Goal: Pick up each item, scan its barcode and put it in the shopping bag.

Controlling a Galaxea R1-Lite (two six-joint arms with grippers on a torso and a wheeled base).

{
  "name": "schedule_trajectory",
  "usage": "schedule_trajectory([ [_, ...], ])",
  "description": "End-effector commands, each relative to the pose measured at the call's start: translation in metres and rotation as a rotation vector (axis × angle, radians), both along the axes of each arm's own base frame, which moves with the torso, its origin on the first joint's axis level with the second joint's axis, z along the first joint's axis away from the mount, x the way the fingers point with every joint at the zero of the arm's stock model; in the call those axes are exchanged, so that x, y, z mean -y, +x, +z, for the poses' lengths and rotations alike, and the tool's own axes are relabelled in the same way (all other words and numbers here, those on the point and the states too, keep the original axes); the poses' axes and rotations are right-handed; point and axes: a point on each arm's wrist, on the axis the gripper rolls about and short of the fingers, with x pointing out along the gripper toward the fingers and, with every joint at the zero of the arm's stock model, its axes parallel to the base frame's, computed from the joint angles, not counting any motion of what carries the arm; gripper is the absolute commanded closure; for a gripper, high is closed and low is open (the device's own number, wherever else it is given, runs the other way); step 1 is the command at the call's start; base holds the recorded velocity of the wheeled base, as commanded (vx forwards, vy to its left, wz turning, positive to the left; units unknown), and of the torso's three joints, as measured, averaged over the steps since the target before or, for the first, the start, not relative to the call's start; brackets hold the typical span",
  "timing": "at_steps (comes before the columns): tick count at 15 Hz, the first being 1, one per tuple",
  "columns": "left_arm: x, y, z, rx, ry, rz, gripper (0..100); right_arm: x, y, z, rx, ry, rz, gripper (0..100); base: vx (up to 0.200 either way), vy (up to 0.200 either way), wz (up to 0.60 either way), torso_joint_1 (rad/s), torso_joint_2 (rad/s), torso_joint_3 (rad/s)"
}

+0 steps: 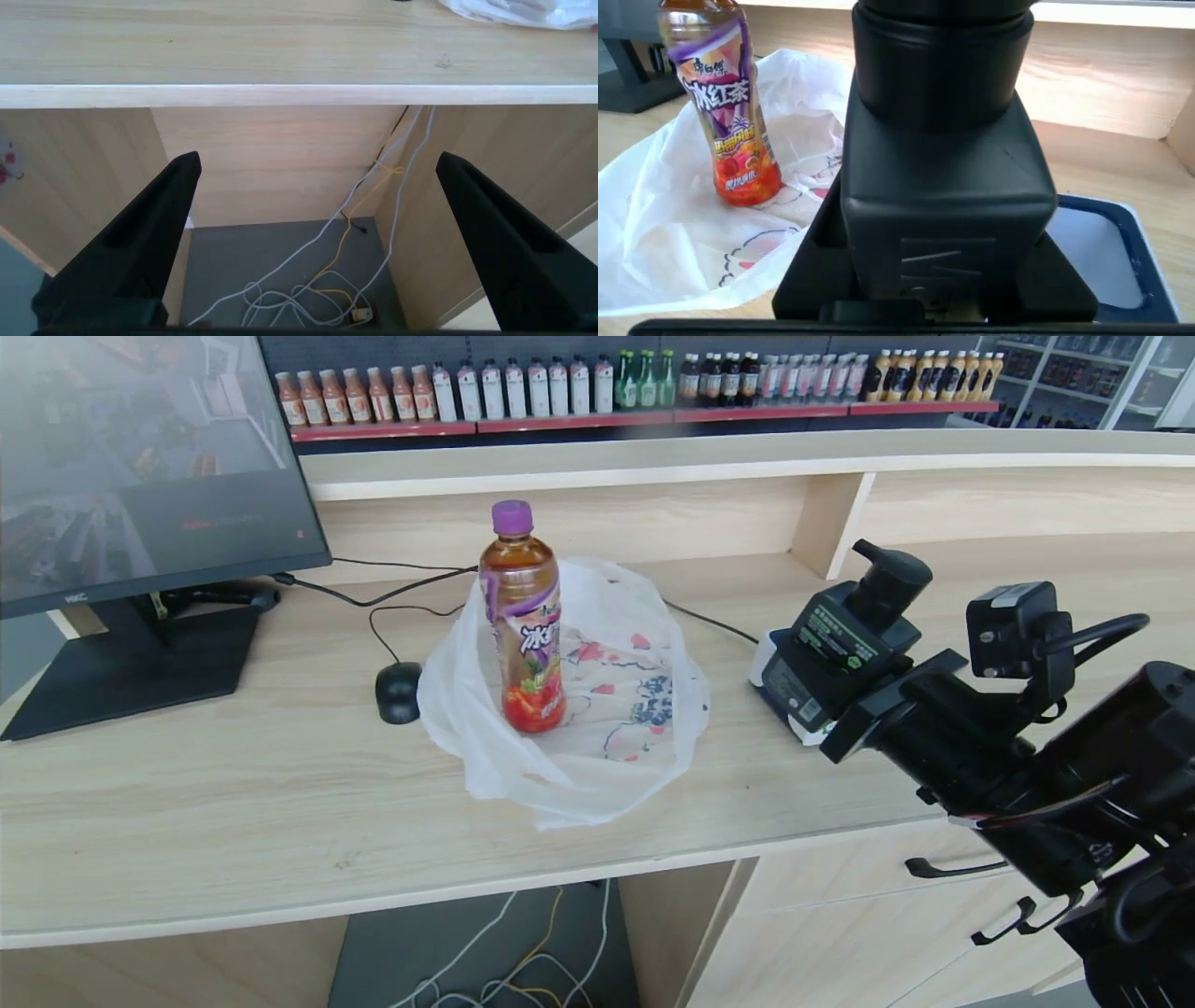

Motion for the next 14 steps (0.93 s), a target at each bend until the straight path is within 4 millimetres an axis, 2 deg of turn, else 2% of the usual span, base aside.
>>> schedule_trajectory([
  [1,0.0,0.0,0.0,0.0,-0.001,0.0,0,0.0001,-0.0011,0.0014,0.006,0.002,0.002,100,0.0,0.2,0.0,0.002,0.0,0.002],
  [5,0.0,0.0,0.0,0.0,0.001,0.0,0,-0.0002,-0.0006,0.0006,0.003,0.001,0.002,100,0.0,0.2,0.0,0.0,0.0,0.004],
  [14,0.0,0.0,0.0,0.0,-0.001,0.0,0,-0.0035,0.0058,-0.0037,-0.008,-0.005,0.002,100,0.0,0.0,0.0,0.0,0.0,0.0],
])
